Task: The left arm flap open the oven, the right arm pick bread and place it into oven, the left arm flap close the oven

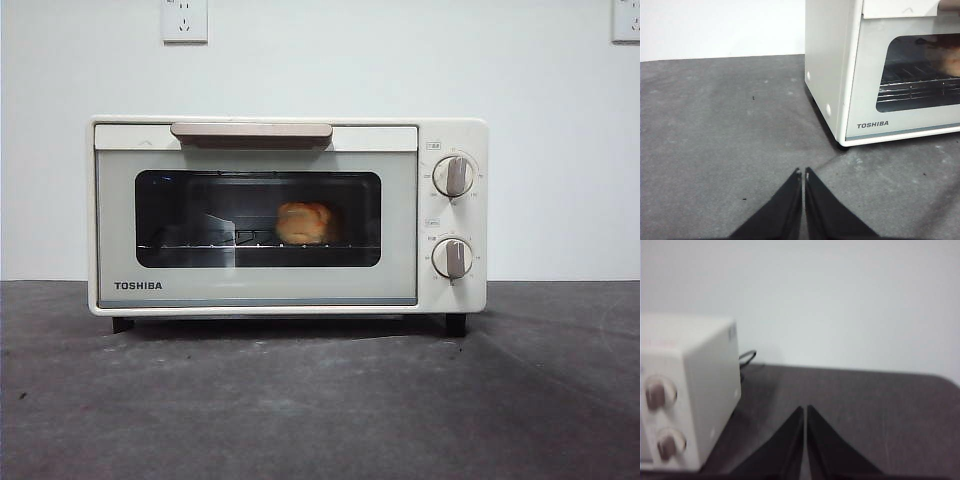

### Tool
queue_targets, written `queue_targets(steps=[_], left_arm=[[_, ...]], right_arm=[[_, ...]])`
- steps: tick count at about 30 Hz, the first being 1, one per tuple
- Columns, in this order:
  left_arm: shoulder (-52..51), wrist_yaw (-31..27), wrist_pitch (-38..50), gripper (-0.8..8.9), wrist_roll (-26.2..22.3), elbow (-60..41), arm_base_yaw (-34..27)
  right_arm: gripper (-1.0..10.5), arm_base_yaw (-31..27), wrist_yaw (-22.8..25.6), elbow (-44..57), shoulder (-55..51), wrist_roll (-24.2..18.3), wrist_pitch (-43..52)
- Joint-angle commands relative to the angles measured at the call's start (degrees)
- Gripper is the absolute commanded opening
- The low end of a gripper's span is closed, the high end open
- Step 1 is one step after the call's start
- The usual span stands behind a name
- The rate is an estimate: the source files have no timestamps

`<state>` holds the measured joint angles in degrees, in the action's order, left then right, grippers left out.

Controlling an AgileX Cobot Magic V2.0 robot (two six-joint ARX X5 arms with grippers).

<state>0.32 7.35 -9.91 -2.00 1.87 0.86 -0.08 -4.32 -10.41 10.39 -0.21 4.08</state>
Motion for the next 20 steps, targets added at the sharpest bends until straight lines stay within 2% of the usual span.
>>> queue_targets(steps=[1,8,20], left_arm=[[-0.13,-0.11,-0.42,0.16,-0.04,-1.18,-0.11],[-0.13,-0.11,-0.42,0.16,-0.04,-1.18,-0.11],[-0.13,-0.11,-0.42,0.16,-0.04,-1.18,-0.11]], right_arm=[[0.1,-0.11,0.09,3.50,-3.19,-0.24,0.85],[0.1,-0.11,0.28,9.64,-8.79,1.77,0.66],[0.1,-0.11,1.51,9.90,-10.19,2.16,-12.94]])
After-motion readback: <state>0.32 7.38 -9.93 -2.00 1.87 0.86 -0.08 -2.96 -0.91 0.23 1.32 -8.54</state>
